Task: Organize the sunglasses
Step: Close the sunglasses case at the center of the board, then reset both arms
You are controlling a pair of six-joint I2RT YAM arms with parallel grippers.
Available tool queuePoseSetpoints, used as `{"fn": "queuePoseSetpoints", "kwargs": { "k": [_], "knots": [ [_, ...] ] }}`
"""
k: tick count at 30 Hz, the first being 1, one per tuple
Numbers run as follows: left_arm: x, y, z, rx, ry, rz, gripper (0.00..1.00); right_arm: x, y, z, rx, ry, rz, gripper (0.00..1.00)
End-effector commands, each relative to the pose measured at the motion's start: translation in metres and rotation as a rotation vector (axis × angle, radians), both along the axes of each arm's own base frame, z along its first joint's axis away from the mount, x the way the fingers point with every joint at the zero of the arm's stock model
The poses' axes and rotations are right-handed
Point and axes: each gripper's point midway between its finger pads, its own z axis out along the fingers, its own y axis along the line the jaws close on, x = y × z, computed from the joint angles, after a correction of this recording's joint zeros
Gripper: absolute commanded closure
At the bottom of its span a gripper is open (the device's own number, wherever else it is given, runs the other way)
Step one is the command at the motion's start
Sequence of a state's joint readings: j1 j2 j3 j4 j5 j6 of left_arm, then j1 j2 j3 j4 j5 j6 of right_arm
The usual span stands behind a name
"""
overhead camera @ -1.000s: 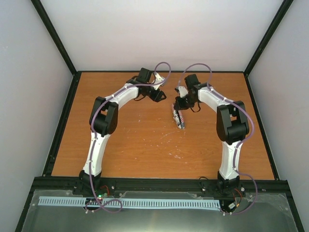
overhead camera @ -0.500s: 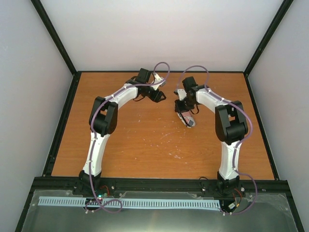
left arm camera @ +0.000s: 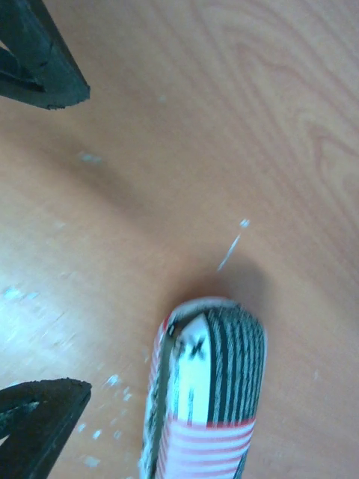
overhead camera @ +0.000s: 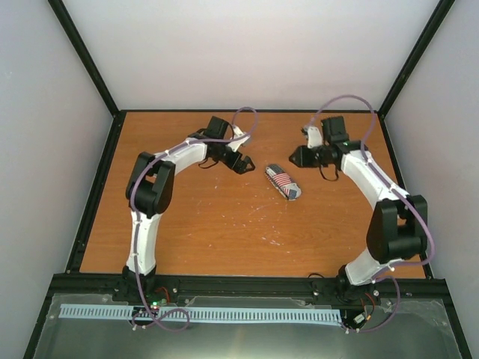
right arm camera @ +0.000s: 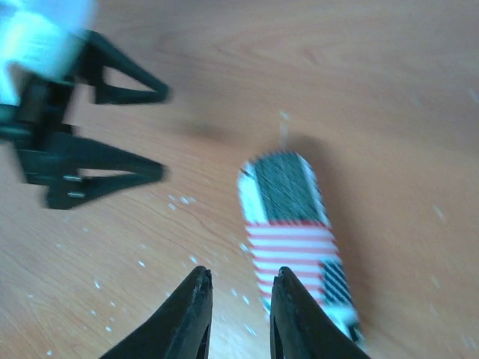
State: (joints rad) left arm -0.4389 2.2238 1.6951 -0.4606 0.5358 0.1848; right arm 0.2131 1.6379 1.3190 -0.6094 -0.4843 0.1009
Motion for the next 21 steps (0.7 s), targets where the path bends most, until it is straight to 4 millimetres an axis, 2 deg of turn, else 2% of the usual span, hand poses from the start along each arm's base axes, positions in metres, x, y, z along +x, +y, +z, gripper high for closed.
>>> {"fn": "queuePoseSetpoints", "kwargs": {
  "k": [1,4,7,14,21],
  "knots": [
    [-0.020,0.004,0.050,-0.065,-0.077,-0.018,0.01,-0.025,-0.042,-0.029,0.031,0.090,-0.169,0.75],
    [-0.040,0.016,0.044,-0.042,-0.066,-0.008,0.01,-0.040,-0.066,-0.037,0.015,0.101,-0.258,0.73],
    [-0.051,0.026,0.040,-0.020,-0.065,0.005,0.00,-0.052,-0.078,-0.042,0.012,0.113,-0.306,0.72],
    [-0.065,0.035,0.046,-0.023,-0.070,0.016,0.01,-0.065,-0.082,-0.042,0.077,0.123,-0.360,0.68],
    [-0.069,0.035,0.052,-0.040,-0.067,0.016,0.00,-0.075,-0.083,-0.039,0.095,0.104,-0.379,0.68]
  ]
}}
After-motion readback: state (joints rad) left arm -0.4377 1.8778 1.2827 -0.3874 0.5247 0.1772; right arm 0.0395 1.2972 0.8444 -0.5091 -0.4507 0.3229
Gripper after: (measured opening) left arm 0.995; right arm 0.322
